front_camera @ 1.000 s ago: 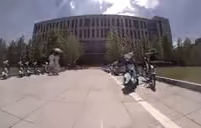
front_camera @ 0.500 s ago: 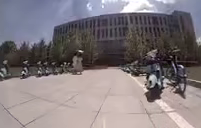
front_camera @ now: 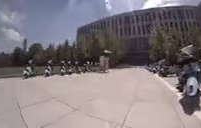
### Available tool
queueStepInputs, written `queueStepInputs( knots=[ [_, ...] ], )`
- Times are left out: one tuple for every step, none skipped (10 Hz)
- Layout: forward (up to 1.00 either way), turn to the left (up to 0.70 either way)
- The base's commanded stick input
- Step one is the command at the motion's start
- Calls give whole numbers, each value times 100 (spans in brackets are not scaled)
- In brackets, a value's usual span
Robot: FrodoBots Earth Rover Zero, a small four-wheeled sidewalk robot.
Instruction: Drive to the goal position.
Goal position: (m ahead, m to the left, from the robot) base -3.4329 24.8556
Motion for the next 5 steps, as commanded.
queueStepInputs(
  knots=[
    [70,35],
    [70,35],
    [70,35],
    [70,35],
    [70,35]
  ],
)
